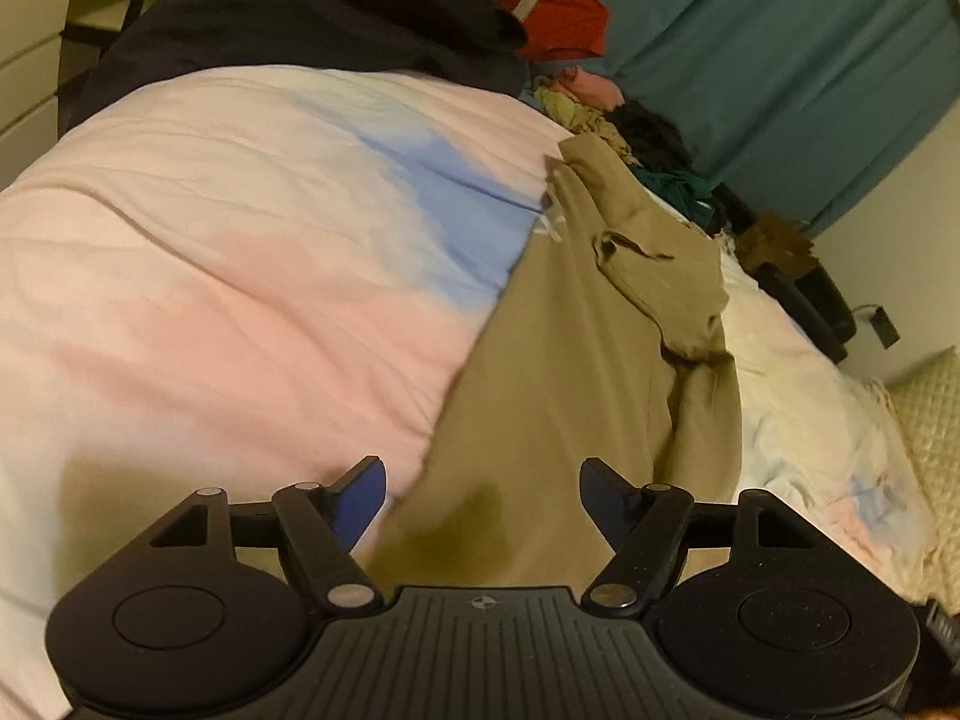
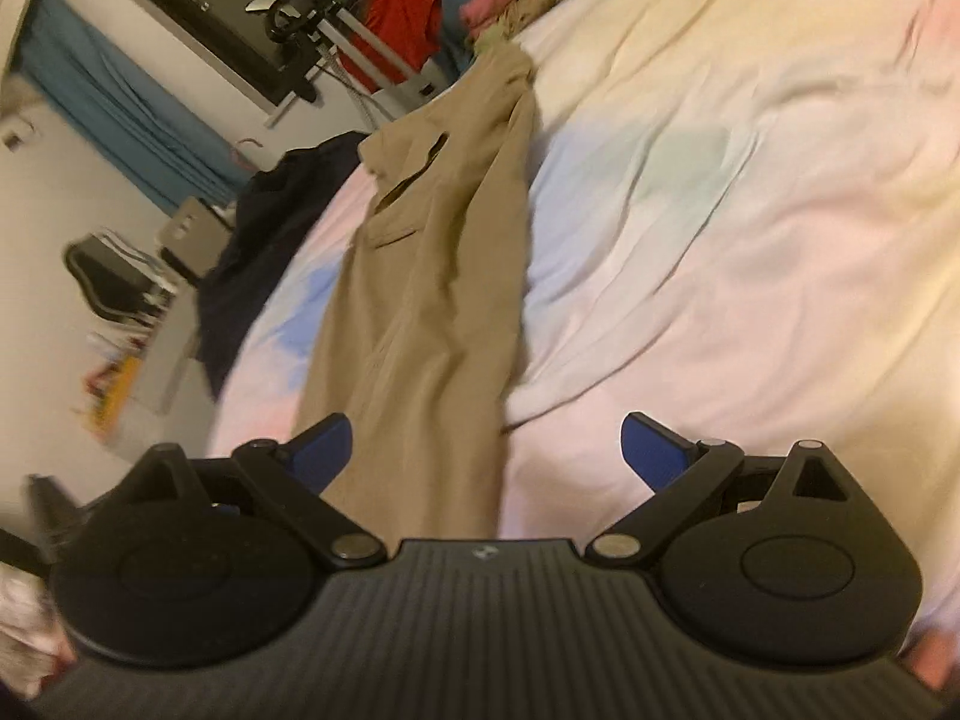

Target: Fold clothes

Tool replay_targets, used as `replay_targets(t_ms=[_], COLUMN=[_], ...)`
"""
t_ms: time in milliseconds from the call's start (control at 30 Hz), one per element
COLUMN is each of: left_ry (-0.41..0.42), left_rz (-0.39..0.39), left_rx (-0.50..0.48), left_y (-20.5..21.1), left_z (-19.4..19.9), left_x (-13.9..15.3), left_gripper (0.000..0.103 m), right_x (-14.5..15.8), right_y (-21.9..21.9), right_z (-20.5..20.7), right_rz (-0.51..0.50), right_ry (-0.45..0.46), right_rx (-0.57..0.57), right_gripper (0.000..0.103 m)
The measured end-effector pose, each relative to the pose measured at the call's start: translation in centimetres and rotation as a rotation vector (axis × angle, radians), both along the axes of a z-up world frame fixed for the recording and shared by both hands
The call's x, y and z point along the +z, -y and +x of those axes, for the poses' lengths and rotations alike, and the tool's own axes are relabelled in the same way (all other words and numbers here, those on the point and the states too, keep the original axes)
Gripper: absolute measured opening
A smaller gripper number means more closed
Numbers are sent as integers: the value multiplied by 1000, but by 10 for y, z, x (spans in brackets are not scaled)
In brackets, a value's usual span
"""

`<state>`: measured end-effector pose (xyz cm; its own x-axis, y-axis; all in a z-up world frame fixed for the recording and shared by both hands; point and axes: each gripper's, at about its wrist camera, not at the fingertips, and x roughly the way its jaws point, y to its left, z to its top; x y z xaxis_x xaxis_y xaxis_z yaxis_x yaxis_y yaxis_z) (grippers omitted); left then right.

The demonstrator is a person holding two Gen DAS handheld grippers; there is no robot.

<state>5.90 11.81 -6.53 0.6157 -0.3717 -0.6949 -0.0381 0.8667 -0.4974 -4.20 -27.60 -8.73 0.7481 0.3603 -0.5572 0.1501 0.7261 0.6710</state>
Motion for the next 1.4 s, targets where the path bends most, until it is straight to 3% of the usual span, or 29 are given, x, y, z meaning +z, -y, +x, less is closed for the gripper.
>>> replay_targets(t_ms=[100,133,167,300,433,533,633,733,833,900,967,1033,1100,1200,1267,1400], left_ry=[-46,-65,-79,-107,-134,-162,-188,-224,-267,-301,-323,-328,-337,-366,-384,-384], left_rz=[-22,-27,-26,5,13,-21,-48,-99,-134,-159,-190,-228,-260,-257,-242,-245], left_rx=[-44,-67,-81,-95,-69,-54,-67,-68,-132,-208,-261,-303,-329,-348,-324,-276], left_y=[-4,-1,0,4,0,-10,-15,-20,-18,-14,-12,-11,-8,-2,-1,-7], left_z=[10,10,10,8,8,11,14,14,17,18,15,8,2,-2,0,1], left_x=[-10,-15,-19,-28,-35,-39,-39,-42,-45,-47,-46,-44,-46,-54,-60,-63], left_gripper=[73,71,71,70,68,64,62,59,56,53,43,40,37,37,37,38], right_x=[-9,-15,-22,-44,-52,-52,-52,-53,-55,-55,-56,-56,-55,-52,-49,-51], right_y=[-6,-7,-9,-21,-45,-59,-64,-68,-77,-83,-84,-79,-78,-82,-86,-83], right_z=[5,8,11,20,27,29,27,22,20,21,22,23,21,18,16,13], right_rz=[73,104,137,216,205,177,240,240,221,214,224,260,310,249,201,237], right_ry=[-39,-71,-107,-214,-268,-267,-275,-312,-350,-364,-371,-363,-351,-363,-372,-385], right_rx=[23,26,29,74,136,178,214,241,283,304,291,248,210,156,120,47], right_gripper=[90,78,74,74,74,74,72,71,70,61,44,39,39,38,39,38])
